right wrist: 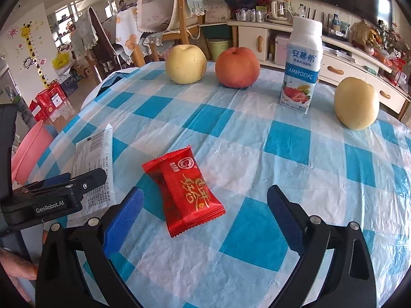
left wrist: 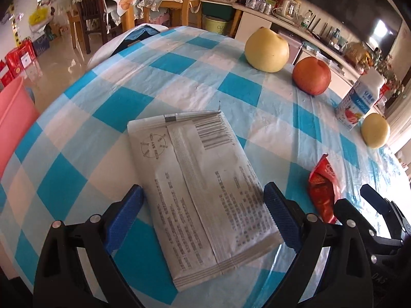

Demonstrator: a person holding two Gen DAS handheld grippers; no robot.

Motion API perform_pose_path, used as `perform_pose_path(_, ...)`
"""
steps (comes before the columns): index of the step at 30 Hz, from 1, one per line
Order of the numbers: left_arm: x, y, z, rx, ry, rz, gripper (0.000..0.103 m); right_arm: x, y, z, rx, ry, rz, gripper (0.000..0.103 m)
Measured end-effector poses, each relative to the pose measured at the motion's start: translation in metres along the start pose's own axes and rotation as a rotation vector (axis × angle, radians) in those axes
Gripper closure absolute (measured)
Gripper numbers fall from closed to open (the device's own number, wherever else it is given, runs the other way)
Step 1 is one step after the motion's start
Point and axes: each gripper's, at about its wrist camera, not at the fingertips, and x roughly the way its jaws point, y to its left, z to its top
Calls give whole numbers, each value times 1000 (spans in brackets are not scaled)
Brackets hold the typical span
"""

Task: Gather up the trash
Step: 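Grasp the white paper envelope with the left tool while the right tool grasps the red candy packet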

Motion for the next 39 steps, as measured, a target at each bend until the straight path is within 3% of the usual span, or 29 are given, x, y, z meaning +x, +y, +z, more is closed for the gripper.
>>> perform_pose_path(5, 7, -7, 6, 71, -15, 49, 8, 13, 3, 0, -16, 25, 14, 9)
perform_pose_path(8, 9, -7, 7, 89, -19, 50, 8, 19, 6, 1, -25, 34, 26, 20)
perform_pose_path(14, 11, -10, 5, 122, -35, 52, 8, 25, 15, 2, -53, 26, 31, 21)
perform_pose_path(17, 12, -11, 4, 135, -43, 50, 8, 25, 19, 3, -65, 19, 40, 34)
perform_pose_path(19, 12, -12, 4, 144, -47, 48, 8, 25, 20, 3, -70, 22, 30, 36)
perform_pose_path(21, 12, -12, 4, 149, -48, 49, 8, 25, 20, 3, -72, 19, 26, 48)
perform_pose_path(23, 13, -15, 4, 167, -46, 52, 8, 25, 20, 3, -69, 16, 20, 54)
perform_pose_path(32, 12, -16, 2, 185, -52, 42, 13, 17, 18, 3, -45, -24, 19, 68)
perform_pose_path(39, 8, -9, 2, 193, -54, 3, 18, 17, 21, 2, -50, -23, 11, 67)
